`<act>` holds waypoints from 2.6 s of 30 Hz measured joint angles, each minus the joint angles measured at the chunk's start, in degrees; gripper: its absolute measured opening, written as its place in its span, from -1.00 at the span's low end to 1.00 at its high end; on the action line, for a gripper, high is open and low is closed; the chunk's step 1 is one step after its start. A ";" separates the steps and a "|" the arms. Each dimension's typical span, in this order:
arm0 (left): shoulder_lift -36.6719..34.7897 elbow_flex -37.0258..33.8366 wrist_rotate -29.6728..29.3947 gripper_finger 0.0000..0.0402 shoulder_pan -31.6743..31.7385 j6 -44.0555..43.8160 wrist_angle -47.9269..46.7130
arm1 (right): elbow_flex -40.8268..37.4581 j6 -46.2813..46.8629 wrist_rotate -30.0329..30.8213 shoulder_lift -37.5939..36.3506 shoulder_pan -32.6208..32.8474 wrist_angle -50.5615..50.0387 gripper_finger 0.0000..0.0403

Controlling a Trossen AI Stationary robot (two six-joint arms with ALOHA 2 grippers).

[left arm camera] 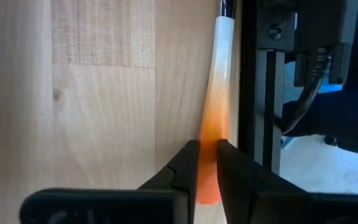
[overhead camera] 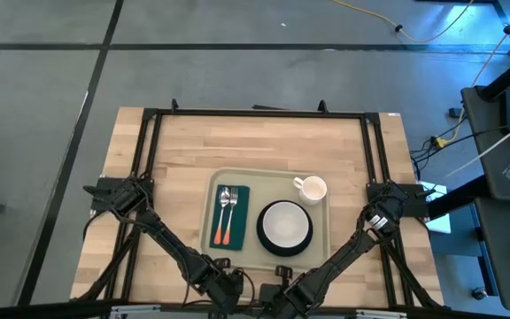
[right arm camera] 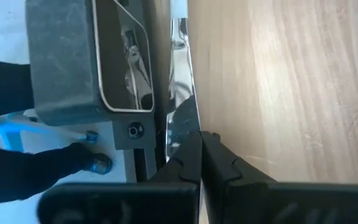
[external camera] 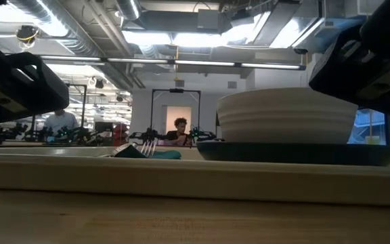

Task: Set up tray
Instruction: Put the orange knife on the green napkin

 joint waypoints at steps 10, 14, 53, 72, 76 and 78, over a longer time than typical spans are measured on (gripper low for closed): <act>0.00 0.00 -1.86 -0.82 0.77 1.60 0.28 | 0.01 0.21 4.63 0.24 -0.27 -0.49 -1.00; 0.20 0.00 -4.94 -0.85 1.02 1.73 -0.31 | 0.09 0.23 5.59 0.33 -0.58 -1.12 -1.00; -3.93 -0.91 -9.62 -0.43 -4.49 8.36 5.69 | 4.81 6.18 5.33 -2.53 3.29 -22.40 -0.71; 0.51 -0.42 0.24 -0.33 -6.29 -0.92 9.48 | 4.85 7.76 5.35 -2.60 3.41 -22.01 -0.59; 0.61 -0.46 0.85 -0.40 -6.25 -1.33 9.81 | 4.87 7.77 5.35 -2.60 3.42 -21.99 -0.59; 0.63 -0.50 0.18 -0.46 -6.23 -1.36 9.67 | 4.90 7.71 5.35 -2.62 3.42 -21.97 -0.59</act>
